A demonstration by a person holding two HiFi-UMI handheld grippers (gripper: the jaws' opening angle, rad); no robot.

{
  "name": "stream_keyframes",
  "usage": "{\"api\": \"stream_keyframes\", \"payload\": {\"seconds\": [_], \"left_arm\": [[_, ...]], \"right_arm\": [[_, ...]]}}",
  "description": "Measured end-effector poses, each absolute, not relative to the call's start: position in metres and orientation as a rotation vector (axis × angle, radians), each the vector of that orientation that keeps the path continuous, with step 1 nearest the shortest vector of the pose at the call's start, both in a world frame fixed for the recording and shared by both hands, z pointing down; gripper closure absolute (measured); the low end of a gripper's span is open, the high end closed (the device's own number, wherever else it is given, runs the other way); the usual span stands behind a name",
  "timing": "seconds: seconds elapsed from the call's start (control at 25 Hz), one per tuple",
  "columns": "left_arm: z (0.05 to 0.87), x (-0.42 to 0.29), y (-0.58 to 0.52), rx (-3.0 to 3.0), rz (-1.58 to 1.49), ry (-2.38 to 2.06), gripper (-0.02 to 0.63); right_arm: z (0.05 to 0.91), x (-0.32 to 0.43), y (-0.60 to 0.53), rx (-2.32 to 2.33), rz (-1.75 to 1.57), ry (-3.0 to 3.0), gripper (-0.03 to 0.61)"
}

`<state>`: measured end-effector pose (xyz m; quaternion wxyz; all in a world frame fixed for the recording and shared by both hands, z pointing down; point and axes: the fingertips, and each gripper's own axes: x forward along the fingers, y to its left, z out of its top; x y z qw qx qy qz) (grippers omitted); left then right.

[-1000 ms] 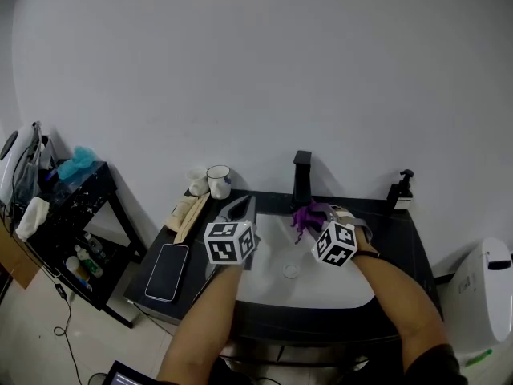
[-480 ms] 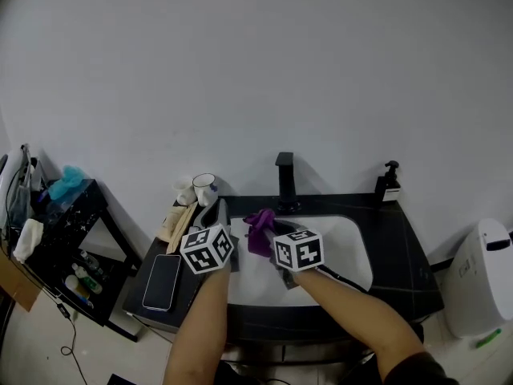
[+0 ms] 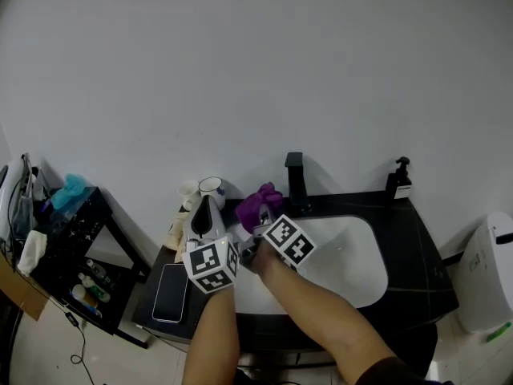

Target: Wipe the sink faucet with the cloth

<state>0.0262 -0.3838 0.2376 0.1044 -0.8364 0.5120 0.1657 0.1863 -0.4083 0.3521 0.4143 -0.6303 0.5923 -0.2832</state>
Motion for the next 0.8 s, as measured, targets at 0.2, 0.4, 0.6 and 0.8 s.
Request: {"api": "stream_keyframes", "payload": {"seconds": [0.2, 0.4, 0.6, 0.8], "left_arm": [[0.235, 0.024, -0.383, -2.383, 0.456, 1.531, 0.597], [0.236, 0.027, -0.383, -2.386, 0.446, 1.518, 0.596], [0.233, 0.033, -0.380, -2.387, 0.453, 1.481, 0.597], [0.235, 0.042, -0.377, -2.389, 0.405, 1.442, 0.597]], "right_arm": [[0.313, 0.200, -0.423, -1.473, -0.601, 1.336, 0.517], [0.315, 0.212, -0.430, -1.426, -0.615, 1.173, 0.518], [0.339, 0.221, -0.429, -1.453, -0.654, 1.091, 0.520], [0.374, 0.225, -0.422, -1.467, -0.748, 0.992, 0.520]]}}
